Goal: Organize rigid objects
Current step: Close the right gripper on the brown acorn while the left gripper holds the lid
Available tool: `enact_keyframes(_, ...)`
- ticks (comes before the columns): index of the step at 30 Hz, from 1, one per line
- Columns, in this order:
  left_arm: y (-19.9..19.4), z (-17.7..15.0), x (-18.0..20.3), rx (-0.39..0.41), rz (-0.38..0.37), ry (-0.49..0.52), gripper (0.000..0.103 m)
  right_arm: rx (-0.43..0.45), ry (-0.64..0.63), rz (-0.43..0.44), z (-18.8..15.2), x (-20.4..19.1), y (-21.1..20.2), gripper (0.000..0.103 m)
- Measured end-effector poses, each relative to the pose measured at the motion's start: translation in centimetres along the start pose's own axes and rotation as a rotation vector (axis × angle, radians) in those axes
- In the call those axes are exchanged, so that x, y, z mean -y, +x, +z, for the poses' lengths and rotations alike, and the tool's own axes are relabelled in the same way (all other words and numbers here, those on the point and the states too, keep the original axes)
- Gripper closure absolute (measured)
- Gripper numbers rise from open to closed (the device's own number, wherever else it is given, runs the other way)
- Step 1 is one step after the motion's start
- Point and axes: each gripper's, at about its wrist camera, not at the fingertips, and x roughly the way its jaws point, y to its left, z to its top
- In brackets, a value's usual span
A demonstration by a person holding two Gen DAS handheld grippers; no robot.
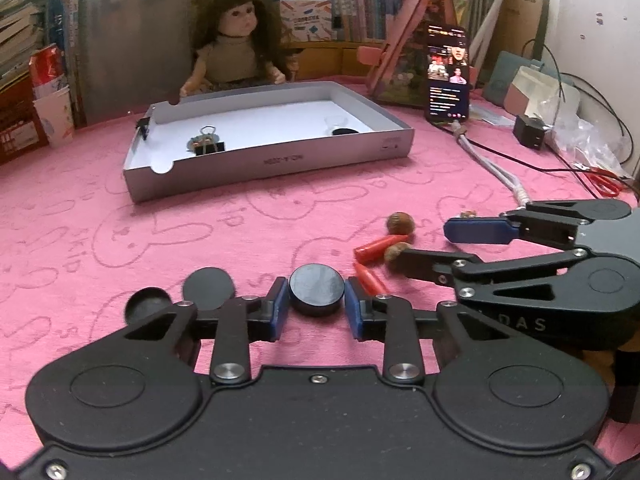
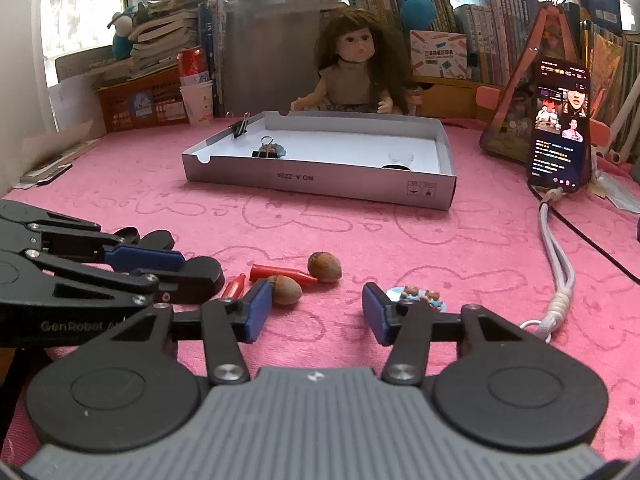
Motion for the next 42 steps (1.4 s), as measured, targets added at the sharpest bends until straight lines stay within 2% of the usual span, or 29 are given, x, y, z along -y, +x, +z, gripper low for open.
enact_keyframes(15,-0.3,0.0,-1.2,-0.002,0.026,-0.017,0.074,0.010,-0.040,-0.010,-0.2,-1.1,1.0,0.045)
enact_keyframes(20,-0.3,-0.1,-1.1,-0.003,0.023,-0.017,0.074,0.017,-0.033,-0.011,-0.3,-1.1,0.9,0.057)
enact_keyframes(24,-0.3,-0.1,-1.2,-0.009,0.026,-0.018,0.074,0.020,-0.018,-0.007,-0.2,-1.0,0.9,0.075)
enact_keyframes(27,-0.3,0.0,-1.1,-0.008,0.026,-0.019,0.074,0.022,-0.024,-0.007,-0.2,-1.2,0.8,0.078)
enact_keyframes(40,-0.2,-0.1,-0.9,-0.004,0.028,-0.018,0.074,0.027,-0.030,-0.004,-0.2,-1.3,0.5,0.078)
enact_keyframes(42,-0.1,-0.1,-0.9,-0.002,0.029,-0.018,0.073,0.028,-0.027,-0.004,-0.2,-1.3,0.5,0.072)
